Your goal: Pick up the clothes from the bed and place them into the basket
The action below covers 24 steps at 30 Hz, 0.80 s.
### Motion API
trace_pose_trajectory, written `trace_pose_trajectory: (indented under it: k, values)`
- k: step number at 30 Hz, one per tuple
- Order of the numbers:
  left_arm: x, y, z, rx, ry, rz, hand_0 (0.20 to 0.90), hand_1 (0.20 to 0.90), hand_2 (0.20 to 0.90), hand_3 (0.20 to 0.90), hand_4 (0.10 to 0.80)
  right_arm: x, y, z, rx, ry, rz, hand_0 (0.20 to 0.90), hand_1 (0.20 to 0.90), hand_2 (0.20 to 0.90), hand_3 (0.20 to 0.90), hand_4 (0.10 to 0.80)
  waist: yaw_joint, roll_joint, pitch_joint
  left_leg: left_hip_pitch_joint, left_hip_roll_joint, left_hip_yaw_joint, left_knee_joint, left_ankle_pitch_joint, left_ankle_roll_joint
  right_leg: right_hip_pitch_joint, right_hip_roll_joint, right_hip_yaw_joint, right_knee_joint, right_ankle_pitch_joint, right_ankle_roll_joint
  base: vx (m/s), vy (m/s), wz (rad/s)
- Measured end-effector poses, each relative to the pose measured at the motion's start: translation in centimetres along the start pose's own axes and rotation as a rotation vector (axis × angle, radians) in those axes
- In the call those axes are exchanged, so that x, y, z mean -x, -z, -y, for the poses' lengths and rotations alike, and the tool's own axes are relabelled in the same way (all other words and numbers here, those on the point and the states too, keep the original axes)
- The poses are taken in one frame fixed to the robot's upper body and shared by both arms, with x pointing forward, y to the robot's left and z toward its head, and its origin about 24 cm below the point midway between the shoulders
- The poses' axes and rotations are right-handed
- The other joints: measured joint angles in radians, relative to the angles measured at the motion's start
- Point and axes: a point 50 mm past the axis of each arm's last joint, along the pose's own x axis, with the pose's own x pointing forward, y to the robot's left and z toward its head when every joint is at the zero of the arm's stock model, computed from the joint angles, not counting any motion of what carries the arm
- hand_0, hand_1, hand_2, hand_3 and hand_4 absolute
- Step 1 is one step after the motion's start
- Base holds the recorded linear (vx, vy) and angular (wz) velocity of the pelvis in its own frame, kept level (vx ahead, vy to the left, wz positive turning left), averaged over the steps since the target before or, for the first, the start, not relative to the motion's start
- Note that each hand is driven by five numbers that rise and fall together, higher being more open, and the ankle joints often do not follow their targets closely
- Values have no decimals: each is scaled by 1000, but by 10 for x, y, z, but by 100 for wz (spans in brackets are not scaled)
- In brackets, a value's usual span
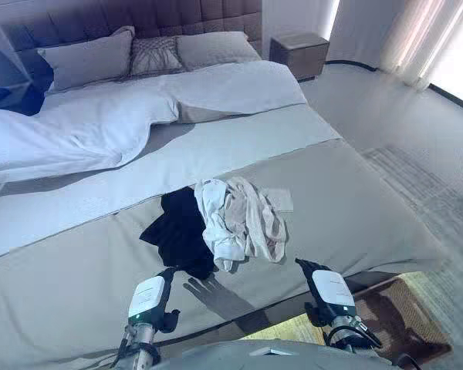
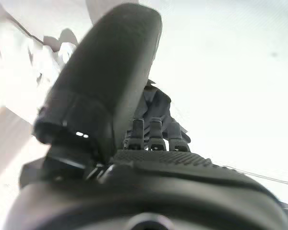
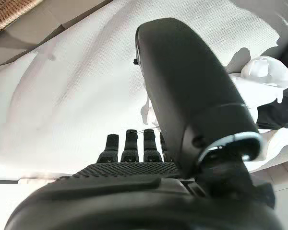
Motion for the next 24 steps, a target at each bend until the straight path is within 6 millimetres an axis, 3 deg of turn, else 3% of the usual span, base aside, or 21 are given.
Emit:
trace_pose_trajectory:
  k: [19,24]
  values:
    - [0,1,4,32,56,-30,900,900,900,900,800,0,0,0,-2,-1,0,900,900,900,900,800,3,4,3,-1,0,-2,0,1,-2,0,0,-2,0,0,0,-11,-2,0]
    - [-10,-6,-2,37,48,-4,900,900,900,900,800,-12,-3,6,12,-16,35,900,900,900,900,800,7,11,33,-15,-2,-24,3,13,-4,-2,-1,-18,4,0,0,-85,8,12]
